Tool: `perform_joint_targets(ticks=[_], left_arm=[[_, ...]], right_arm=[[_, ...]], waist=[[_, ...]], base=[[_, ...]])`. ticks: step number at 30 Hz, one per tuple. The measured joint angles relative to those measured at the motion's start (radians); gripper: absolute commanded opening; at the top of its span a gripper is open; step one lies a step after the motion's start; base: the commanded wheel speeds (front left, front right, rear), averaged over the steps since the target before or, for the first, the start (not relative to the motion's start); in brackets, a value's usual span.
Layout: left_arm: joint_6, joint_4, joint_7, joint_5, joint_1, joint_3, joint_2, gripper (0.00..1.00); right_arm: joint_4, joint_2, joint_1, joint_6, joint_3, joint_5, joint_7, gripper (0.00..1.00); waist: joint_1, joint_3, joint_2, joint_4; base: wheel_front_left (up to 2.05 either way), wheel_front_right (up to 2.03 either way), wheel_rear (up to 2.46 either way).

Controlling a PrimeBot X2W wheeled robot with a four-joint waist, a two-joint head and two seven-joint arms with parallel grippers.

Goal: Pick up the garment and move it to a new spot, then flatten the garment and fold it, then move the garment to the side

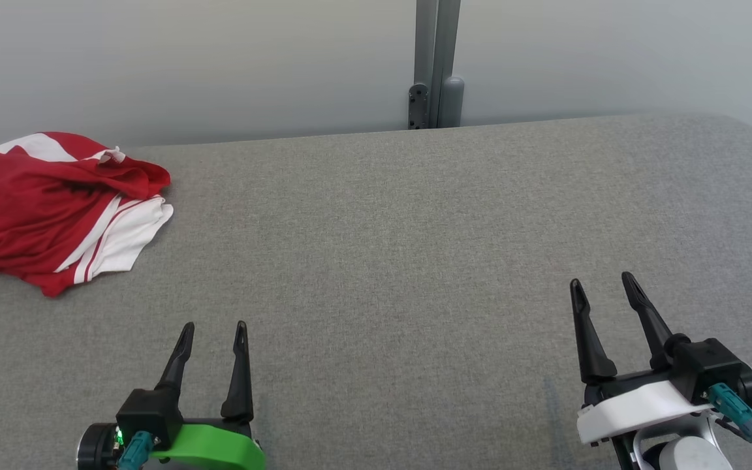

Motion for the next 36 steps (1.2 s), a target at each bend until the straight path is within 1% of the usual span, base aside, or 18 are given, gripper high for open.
perform_joint_targets(ticks=[9,22,36], left_arm=[[0.004,0.007,-0.016,0.049,0.001,-0.014,0.0,1.0],[0.004,0.023,-0.016,0.044,0.002,-0.017,0.001,1.0],[0.004,0.025,-0.016,0.044,0.005,-0.018,0.001,1.0]], right_arm=[[0.004,-0.001,0.004,0.0,0.002,-0.062,-0.015,1.0],[0.027,-0.001,0.004,0.0,0.003,-0.061,-0.016,1.0],[0.025,-0.001,0.01,0.0,0.002,-0.06,-0.016,1.0]], waist=[[0.0,0.0,0.0,0.002],[0.0,-0.006,0.0,0.001],[0.0,-0.008,0.0,0.003]], base=[[0.0,0.0,0.0],[0.0,0.0,0.0],[0.0,0.0,0.0]])
